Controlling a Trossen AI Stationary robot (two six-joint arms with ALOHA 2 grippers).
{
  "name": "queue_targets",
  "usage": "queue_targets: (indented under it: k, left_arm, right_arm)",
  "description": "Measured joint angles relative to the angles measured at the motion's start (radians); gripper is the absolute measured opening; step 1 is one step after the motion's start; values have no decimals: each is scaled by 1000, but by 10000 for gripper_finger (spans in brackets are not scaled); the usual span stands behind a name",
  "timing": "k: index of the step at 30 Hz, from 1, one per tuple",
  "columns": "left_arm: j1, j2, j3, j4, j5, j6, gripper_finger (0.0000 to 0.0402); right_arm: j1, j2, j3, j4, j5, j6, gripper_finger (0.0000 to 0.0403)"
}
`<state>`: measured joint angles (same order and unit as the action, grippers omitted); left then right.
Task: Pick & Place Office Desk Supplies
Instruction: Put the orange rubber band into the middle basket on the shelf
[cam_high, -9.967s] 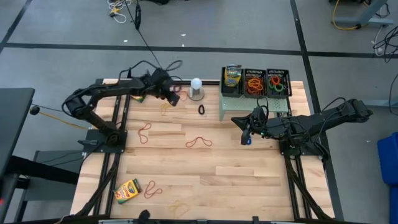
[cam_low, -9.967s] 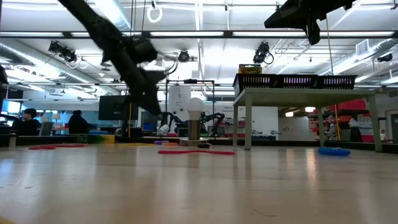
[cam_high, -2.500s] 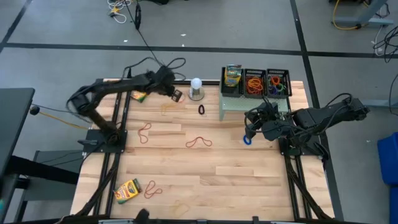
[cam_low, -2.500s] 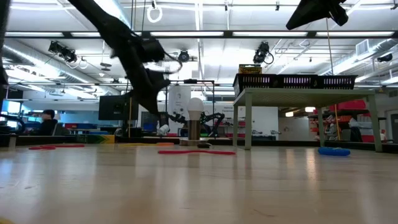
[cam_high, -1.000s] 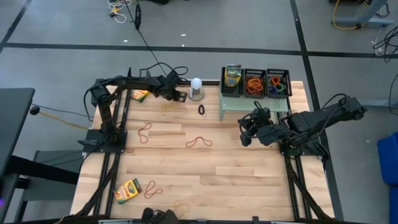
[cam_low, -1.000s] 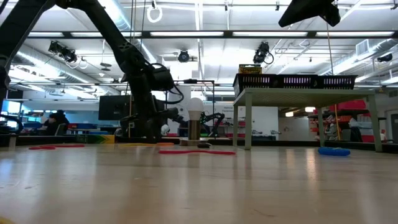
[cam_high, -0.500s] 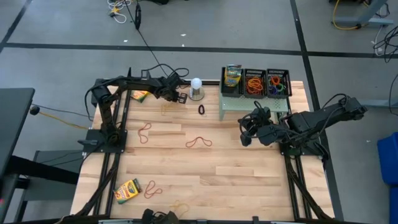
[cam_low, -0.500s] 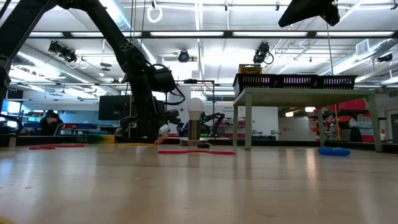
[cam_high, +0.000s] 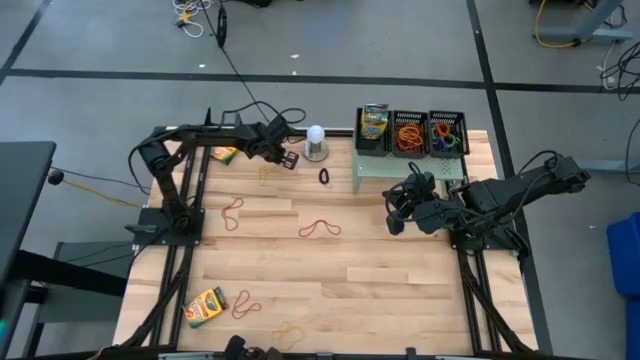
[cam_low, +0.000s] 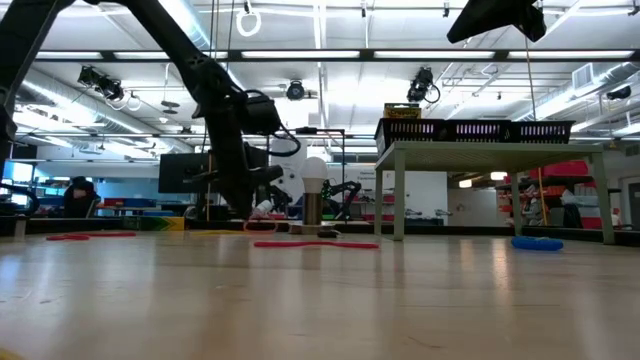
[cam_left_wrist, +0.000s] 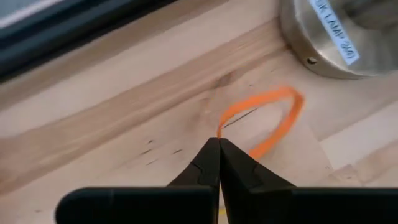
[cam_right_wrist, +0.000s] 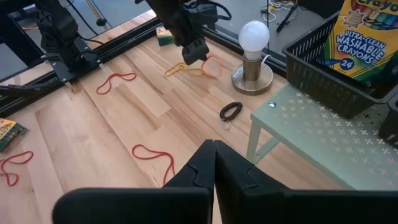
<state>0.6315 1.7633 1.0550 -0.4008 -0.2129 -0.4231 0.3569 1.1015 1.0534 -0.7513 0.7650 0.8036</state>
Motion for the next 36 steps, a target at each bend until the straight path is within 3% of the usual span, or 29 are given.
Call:
queue_targets:
  k: [12,21,25,30,36]
  left_arm:
    - [-5,-23,0,-52,28,160,2]
    - [-96,-183,-45,41,9,298,2]
    - [-177,-260,-164,171,9,264,2]
    - [-314,-336,-312,351,-3,104,1]
    - [-532,-348,-370,588,-122,-51,1]
  right_arm:
    - [0,0,0,0,10,-5,7]
    - [0,0,0,-13,11,-8,7]
    - [0,0,0,-17,11,-8,7]
    - [-1,1,0,-12,-7,-7,7]
    - [-2,70,0,64,-58,-96,9]
